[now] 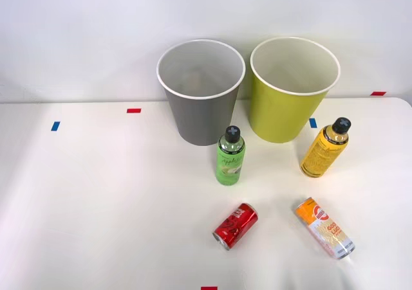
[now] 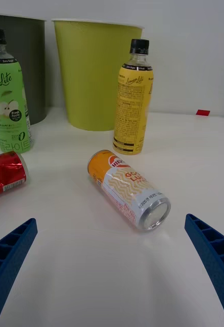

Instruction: Put cans in the gray bin, plastic bottles in the light green bin

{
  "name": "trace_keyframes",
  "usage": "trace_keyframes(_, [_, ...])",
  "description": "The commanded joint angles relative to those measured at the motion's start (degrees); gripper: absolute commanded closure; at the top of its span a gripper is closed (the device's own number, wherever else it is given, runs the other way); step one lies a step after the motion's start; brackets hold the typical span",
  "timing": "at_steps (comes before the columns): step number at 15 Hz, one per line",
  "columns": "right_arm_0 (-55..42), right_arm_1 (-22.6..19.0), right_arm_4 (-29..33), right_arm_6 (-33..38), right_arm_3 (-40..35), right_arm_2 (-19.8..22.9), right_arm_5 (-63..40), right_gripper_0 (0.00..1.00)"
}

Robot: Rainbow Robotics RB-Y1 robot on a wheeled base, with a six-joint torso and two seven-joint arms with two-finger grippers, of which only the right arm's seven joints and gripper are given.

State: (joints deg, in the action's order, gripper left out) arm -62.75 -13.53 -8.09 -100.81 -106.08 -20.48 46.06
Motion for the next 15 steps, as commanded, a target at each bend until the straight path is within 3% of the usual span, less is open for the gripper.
trace_keyframes(1, [0.0,0.0,0.0,0.0,0.0,0.0,-0.01,0.0])
trace_keyframes(15, [0.0,0.0,0.0,0.0,0.0,0.0,-0.01,0.0])
